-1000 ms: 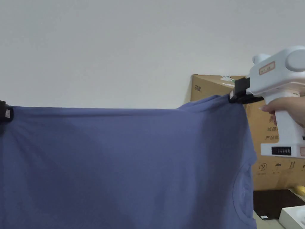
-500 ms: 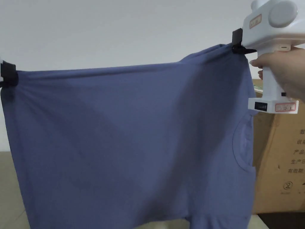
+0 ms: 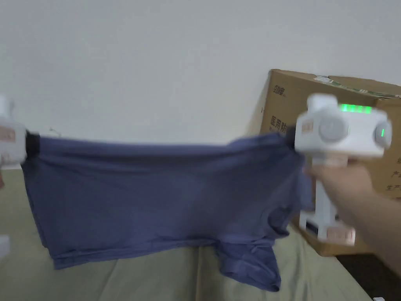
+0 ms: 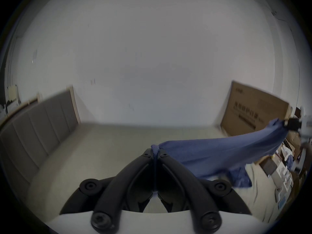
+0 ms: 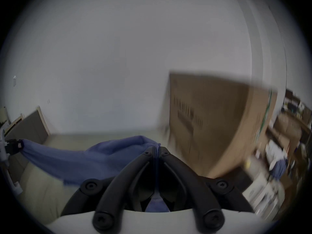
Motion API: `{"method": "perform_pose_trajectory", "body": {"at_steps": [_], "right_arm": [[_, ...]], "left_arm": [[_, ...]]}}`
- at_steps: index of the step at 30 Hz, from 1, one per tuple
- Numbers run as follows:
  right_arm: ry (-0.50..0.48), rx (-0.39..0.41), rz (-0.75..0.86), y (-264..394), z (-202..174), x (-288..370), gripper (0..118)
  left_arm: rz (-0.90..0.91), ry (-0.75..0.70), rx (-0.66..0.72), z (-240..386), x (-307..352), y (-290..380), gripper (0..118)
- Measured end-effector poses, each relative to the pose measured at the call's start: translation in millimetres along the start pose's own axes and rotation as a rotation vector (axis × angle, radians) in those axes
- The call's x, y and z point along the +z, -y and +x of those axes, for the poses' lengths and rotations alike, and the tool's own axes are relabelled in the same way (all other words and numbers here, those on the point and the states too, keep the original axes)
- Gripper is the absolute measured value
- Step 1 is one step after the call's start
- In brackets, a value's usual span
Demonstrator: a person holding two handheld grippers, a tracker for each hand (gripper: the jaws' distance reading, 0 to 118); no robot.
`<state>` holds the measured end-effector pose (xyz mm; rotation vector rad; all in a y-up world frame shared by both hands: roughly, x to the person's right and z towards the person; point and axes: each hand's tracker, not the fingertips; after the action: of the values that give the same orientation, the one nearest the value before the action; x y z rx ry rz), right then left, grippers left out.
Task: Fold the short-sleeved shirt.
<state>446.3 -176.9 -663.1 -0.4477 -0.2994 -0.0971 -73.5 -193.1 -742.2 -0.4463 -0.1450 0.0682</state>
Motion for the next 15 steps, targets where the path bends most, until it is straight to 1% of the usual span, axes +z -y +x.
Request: {"method": "perform_pose_trajectory", "body": {"at_steps": [1,3,5,6,8,10,11,13,15], "right_arm": [[-0.031,-0.017,-0.096,41,6,-10,3],[-0.034,-0.015,-0.287,126,15,-19,3],[-0.025,-0.011,-0.394,203,29,-4,3],[-0.037,-0.008,-0.429,232,37,8,3],[-0.054,0.034,-0.471,284,53,45,3],[-0.099,0.03,-0.505,318,70,89,3],[-0.123,0.017,-0.507,329,77,116,3],[-0.139,0.045,-0.469,347,89,163,3],[-0.159,0.061,-0.468,360,100,207,3]], "left_arm": [[-0.018,-0.003,0.003,2,-3,35,2],[-0.071,0.049,0.021,1,0,102,2],[-0.179,0.066,0.029,-2,18,170,2],[-0.239,0.072,0.031,-7,25,196,2],[-0.32,0.053,0.015,-18,55,247,2],[-0.338,0.066,-0.035,-31,93,282,2],[-0.351,0.072,-0.043,-36,111,293,2],[-0.347,0.098,-0.019,-46,156,311,2],[-0.36,0.104,-0.013,-54,194,327,2]]}}
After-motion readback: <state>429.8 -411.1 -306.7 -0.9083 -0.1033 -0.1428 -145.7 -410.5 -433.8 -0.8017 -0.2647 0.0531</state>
